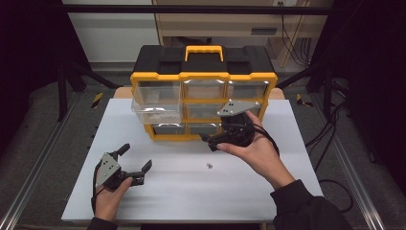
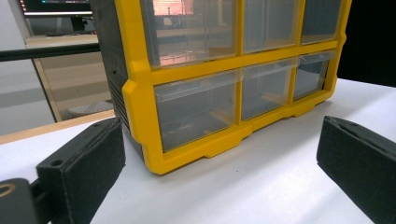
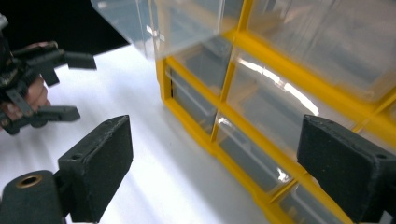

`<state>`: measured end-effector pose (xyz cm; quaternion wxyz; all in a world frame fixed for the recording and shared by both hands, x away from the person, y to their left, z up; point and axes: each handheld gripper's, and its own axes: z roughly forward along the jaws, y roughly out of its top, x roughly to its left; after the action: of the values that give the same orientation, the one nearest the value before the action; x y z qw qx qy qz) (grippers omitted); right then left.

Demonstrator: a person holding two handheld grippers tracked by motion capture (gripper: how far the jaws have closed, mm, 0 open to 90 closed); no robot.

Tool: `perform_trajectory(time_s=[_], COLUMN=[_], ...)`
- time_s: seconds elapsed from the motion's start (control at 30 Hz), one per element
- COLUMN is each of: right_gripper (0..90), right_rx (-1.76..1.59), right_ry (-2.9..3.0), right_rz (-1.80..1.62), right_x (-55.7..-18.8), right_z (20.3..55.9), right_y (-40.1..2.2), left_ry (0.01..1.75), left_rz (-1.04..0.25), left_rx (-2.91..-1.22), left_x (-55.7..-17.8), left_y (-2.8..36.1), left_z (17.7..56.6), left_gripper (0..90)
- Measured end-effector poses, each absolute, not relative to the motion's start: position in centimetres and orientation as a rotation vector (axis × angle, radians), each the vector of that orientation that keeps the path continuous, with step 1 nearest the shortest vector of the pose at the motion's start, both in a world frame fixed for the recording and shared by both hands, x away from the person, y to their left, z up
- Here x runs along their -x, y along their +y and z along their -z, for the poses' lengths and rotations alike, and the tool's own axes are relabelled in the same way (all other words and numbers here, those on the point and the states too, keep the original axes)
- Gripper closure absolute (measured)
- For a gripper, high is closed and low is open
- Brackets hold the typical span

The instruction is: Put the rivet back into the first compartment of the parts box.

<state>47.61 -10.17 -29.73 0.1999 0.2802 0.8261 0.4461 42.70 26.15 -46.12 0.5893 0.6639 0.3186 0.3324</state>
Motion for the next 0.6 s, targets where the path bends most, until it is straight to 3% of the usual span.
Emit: perform_trajectory(time_s=[0.6], right_gripper=[8.1], right_rx=[-0.834], right_ry=[2.408], right_rz=[-1.174], right_x=[-48.3], right_z=[34.7], right_y=[-10.5], left_ry=[0.753], left_rz=[-0.793], left_rx=[-1.541], left_x=[-42.5], left_y=[26.3], left_z=[46.1], left_gripper=[1.0])
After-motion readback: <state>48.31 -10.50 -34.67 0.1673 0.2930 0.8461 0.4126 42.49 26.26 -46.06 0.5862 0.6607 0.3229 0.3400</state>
